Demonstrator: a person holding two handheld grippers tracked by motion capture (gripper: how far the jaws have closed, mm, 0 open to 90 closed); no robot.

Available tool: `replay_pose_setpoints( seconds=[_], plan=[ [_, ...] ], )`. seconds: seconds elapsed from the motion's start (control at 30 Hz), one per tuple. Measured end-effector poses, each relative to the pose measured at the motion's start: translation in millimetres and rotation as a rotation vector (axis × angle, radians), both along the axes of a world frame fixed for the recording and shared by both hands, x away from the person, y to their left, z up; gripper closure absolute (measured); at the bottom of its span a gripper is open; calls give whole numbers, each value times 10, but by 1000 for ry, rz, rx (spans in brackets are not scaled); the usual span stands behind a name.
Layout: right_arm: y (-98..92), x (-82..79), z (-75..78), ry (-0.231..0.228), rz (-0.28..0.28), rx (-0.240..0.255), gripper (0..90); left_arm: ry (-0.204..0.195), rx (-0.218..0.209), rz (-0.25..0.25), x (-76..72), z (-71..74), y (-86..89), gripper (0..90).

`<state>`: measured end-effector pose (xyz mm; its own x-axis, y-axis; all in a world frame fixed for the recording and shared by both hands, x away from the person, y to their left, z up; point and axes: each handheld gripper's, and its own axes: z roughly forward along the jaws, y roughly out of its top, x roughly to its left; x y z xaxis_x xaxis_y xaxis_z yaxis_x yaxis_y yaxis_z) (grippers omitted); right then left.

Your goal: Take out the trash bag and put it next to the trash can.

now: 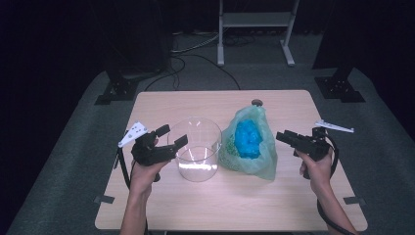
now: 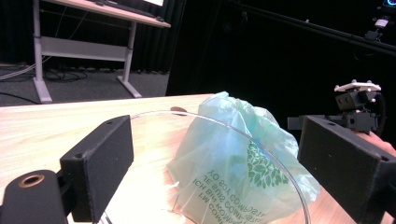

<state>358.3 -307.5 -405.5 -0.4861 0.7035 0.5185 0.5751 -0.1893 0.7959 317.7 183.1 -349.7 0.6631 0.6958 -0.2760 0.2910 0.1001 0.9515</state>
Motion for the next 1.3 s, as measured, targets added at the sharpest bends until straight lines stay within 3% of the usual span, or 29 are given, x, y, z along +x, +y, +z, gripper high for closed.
replay_pose_setpoints(
  seconds=[0.63, 1.3],
  plan=[
    [-170, -230, -229, 0, -26, -33, 409, 1, 2, 6, -5, 3, 5, 95],
    [-274, -511, -497, 17, -52, -6, 406, 15, 15, 6, 4, -11, -16, 95]
  ],
)
